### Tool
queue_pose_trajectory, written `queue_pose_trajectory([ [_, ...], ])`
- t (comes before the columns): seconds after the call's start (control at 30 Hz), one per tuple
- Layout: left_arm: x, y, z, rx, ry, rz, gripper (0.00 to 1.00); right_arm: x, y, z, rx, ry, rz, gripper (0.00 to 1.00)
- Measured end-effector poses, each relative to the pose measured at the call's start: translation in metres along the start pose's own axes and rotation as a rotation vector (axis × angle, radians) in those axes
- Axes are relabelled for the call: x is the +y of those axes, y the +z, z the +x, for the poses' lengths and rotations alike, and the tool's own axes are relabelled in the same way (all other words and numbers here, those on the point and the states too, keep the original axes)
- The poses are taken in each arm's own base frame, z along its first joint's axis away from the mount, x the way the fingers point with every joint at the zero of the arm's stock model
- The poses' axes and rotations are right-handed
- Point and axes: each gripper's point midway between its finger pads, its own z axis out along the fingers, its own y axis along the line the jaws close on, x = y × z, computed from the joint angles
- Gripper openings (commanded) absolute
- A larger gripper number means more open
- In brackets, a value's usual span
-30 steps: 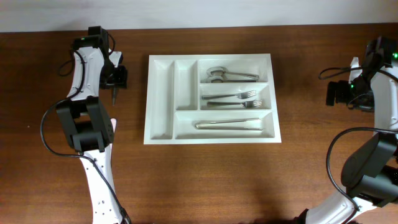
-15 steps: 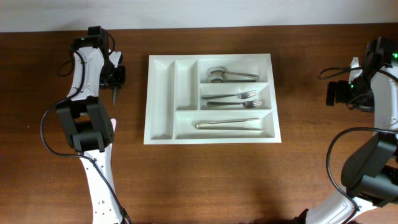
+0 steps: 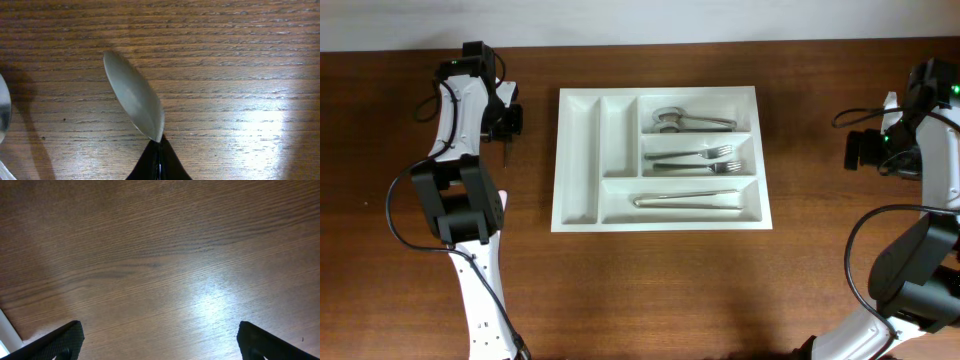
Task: Pack container
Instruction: 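Lower the left gripper and close it on the spoon handle, then carry the spoon into the tray's left compartment with the left gripper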
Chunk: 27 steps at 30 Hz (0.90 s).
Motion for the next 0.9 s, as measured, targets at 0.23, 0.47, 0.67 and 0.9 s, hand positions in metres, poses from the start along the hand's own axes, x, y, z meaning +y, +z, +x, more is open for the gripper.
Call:
queue_pose_trajectory([
  [0.23, -0.001, 0.000, -0.001, -0.003, -0.003, 0.003, 0.02, 0.000, 0.000, 0.000, 0.000, 0.000, 0.000, 0.98],
  [0.47, 0.001, -0.006, -0.013, -0.042, -0.003, -0.003, 0.02, 0.000, 0.000, 0.000, 0.000, 0.000, 0.000, 0.99],
  [0.67, -0.001, -0.036, -0.026, -0.096, 0.002, -0.009, 0.02, 0.000, 0.000, 0.000, 0.000, 0.000, 0.000, 0.99],
  [0.9, -0.031, -0.099, -0.032, -0.166, 0.023, 0.029, 0.02, 0.000, 0.000, 0.000, 0.000, 0.000, 0.000, 0.99],
])
